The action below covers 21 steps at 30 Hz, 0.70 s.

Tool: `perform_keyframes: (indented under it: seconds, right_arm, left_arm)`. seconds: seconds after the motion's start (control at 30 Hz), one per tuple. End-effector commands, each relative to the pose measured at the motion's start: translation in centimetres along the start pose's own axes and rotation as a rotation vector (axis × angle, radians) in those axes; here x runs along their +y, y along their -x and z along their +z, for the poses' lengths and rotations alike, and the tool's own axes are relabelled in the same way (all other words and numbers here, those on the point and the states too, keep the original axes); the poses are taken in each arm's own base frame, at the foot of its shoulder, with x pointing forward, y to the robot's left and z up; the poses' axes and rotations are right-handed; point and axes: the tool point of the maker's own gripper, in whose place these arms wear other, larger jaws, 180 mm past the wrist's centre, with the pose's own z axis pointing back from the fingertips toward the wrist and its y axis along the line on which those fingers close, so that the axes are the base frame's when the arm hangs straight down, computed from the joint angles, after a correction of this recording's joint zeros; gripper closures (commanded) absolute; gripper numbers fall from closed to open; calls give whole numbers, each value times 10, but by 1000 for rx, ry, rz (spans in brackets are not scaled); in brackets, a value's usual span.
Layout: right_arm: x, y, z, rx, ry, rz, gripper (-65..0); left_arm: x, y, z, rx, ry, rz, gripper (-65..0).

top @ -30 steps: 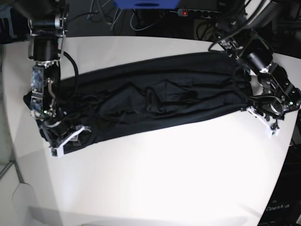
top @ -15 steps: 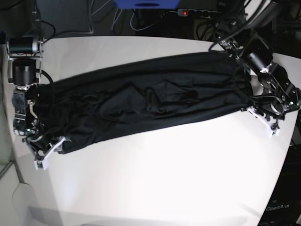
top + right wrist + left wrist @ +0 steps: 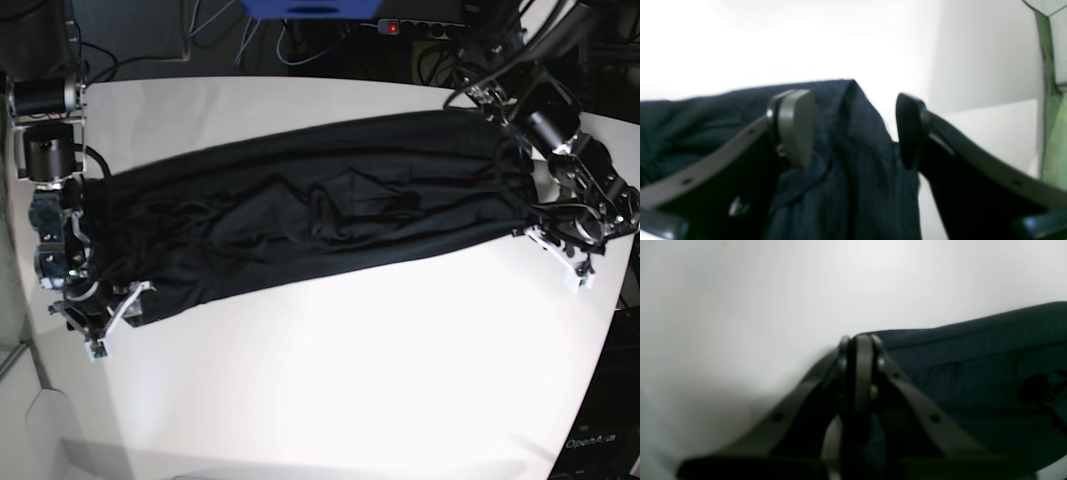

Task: Fold the T-shirt properly
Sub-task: 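Drag the held strip end with the right gripper away from the left gripper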

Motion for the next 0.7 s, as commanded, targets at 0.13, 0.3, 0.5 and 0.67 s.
perform_keyframes:
  seconds: [0.13,0.3,0.5,0.67]
  right_arm:
    - [-17,-30,-4,-86,26,-12,-433]
    - [-32,-23,-15,-76,46,-67,-436]
    - [-21,-18,-22,-71,-5,-45,-435]
    - [-15,-7,-29,-38,-16,-73,-434]
  left_arm:
    - [5,-18,9,-53,-14,-3,0]
    - [6,-13,8,-42,-16,-2,0]
    - [7,-11,7,-41,-17,-1,0]
    - [7,-11,7,-39,-17,-1,0]
